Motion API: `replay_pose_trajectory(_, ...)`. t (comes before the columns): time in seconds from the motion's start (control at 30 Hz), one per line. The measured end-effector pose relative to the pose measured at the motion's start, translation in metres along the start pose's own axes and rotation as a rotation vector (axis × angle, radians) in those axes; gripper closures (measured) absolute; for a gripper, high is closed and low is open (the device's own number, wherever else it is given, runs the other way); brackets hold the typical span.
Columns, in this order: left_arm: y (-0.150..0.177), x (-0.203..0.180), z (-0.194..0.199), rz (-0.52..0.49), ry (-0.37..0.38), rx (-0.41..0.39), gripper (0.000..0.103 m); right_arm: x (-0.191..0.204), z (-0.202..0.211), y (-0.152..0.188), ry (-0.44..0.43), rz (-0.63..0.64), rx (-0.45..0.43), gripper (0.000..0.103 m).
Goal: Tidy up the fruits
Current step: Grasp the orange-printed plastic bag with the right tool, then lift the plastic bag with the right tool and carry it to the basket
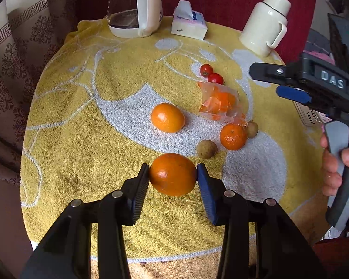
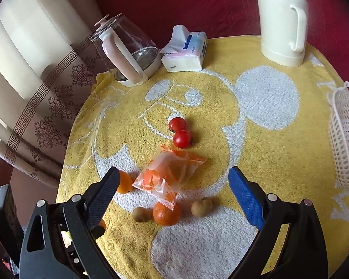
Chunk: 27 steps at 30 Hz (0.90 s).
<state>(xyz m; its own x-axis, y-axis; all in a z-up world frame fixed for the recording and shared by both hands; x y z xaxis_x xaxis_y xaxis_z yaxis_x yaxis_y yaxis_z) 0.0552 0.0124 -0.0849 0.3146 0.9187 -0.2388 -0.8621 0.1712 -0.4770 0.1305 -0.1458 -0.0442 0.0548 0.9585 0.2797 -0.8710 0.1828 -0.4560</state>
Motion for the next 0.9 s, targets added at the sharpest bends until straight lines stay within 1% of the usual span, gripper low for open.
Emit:
replay_pose_trajectory(0.27,0.0,0.014,0.017,0.025,-0.021,-0.028,0.061,0.015,-0.05,0.002,0.053,0.023,0.064,0.008)
replay_pose_trajectory(0.37,0.001,0.02,0.02,0.034,-0.029,-0.032,0.061,0.016,-0.062,0.005,0.082,0.027,0.086,0.008)
replay_pose_trajectory(0.53,0.002,0.026,0.021,0.043,-0.032,-0.03,0.061,0.015,-0.074,0.008,0.106,0.032,0.105,0.008)
replay_pose_trajectory(0.6,0.002,0.026,0.02,0.043,-0.031,-0.028,0.061,0.014,-0.078,0.01,0.125,0.044,0.113,0.015)
replay_pose_trajectory(0.63,0.002,0.026,0.019,0.042,-0.031,-0.027,0.061,0.013,-0.08,0.011,0.131,0.046,0.123,0.026)
replay_pose_trajectory(0.67,0.001,0.026,0.019,0.04,-0.03,-0.027,0.061,0.013,-0.081,0.013,0.128,0.045,0.131,0.033)
replay_pose_trajectory(0.7,0.001,0.026,0.018,0.04,-0.03,-0.028,0.061,0.013,-0.081,0.013,0.132,0.05,0.127,0.033)
replay_pose_trajectory(0.73,0.0,0.026,0.018,0.039,-0.03,-0.029,0.061,0.013,-0.08,0.013,0.138,0.063,0.123,0.037)
replay_pose_trajectory(0.77,0.0,0.026,0.018,0.038,-0.029,-0.029,0.061,0.013,-0.08,0.013,0.138,0.071,0.121,0.038)
replay_pose_trajectory(0.9,-0.002,0.026,0.017,0.037,-0.027,-0.03,0.061,0.014,-0.078,0.013,0.13,0.087,0.119,0.041)
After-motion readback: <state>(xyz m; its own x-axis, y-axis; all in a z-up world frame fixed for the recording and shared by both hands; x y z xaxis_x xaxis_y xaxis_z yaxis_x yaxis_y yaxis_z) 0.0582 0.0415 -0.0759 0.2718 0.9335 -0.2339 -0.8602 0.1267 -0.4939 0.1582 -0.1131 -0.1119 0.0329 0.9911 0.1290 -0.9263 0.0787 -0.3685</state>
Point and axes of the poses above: each gripper's, at about its wrist camera, not at the fingertips, and z roughly against the way its jaws point, x to its left, y to its underside, the point moved 7 cm from there along -z, roughly the way its jaws point, and after that the axes turned 7 degrees about y, right-handed, at the moved point
